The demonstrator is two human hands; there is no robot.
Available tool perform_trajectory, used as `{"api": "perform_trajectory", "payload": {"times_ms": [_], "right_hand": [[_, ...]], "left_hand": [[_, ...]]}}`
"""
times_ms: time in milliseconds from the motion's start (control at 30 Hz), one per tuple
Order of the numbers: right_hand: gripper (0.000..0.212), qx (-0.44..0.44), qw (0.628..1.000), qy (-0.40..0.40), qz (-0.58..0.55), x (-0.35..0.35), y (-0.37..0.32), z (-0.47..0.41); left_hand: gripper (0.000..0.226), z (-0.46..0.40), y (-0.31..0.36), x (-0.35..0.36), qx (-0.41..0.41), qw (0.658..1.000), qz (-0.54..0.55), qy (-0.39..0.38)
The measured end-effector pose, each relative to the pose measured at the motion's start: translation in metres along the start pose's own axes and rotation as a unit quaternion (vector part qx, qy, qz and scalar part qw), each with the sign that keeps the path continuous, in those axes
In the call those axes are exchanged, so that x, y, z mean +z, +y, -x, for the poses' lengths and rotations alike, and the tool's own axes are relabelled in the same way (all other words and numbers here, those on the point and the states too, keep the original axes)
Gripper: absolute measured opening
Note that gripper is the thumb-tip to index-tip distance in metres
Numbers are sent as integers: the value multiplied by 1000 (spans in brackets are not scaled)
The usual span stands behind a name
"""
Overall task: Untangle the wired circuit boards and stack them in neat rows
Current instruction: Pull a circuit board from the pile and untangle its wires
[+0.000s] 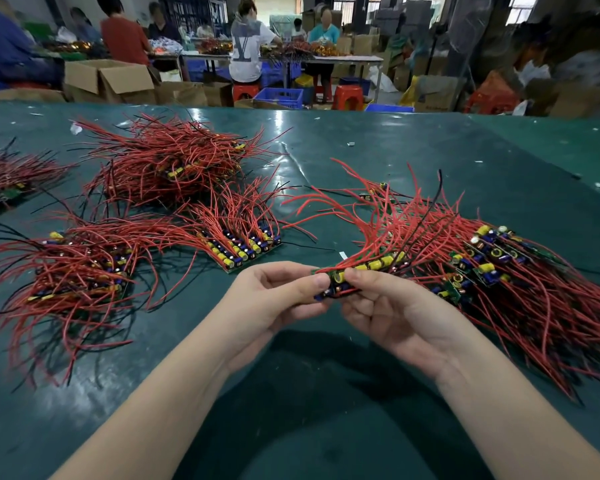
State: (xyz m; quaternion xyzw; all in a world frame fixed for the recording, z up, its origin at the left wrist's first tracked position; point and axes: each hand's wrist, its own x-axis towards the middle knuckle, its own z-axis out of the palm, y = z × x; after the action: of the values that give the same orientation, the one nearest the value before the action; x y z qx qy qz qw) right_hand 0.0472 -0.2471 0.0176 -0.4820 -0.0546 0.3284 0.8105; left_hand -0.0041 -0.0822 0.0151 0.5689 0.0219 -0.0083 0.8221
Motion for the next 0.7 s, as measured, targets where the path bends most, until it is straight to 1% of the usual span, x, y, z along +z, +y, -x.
{"api": "perform_trajectory", "payload": {"times_ms": [100, 200, 233, 333, 400, 467, 533, 567, 633, 700], "right_hand": [[18, 5, 999, -5, -43, -2, -6, 1], [31, -18, 997, 18, -76, -9, -16, 3], [29, -30, 997, 24, -73, -10, -19, 3], [8, -84, 993, 52, -61, -8, -19, 0], [6, -119, 989, 64, -61, -6, -17, -2], [7, -133, 986, 74, -73, -6, -20, -2], [8, -141, 977, 106, -120, -12, -28, 0], [10, -148, 970, 126, -146, -15, -33, 1], [23, -176, 957, 153, -171, -21, -40, 2], [34, -204, 952, 154, -169, -22, -40, 2]], "left_hand": [[2, -1, 3, -3, -16, 999, 45, -5], [9, -3, 7, -7, -17, 994, 100, 41], [11, -4, 8, -7, -12, 992, 109, 60], [10, -8, 7, -7, 8, 989, 113, 95], [11, -9, 6, -6, 5, 991, 88, 96], [13, -10, 7, -7, -2, 991, 79, 110], [11, -11, 12, -13, -3, 979, 140, 148], [10, -12, 15, -17, 6, 969, 181, 170], [10, -13, 20, -22, 35, 947, 238, 212], [20, -13, 21, -23, 55, 932, 266, 238]]}}
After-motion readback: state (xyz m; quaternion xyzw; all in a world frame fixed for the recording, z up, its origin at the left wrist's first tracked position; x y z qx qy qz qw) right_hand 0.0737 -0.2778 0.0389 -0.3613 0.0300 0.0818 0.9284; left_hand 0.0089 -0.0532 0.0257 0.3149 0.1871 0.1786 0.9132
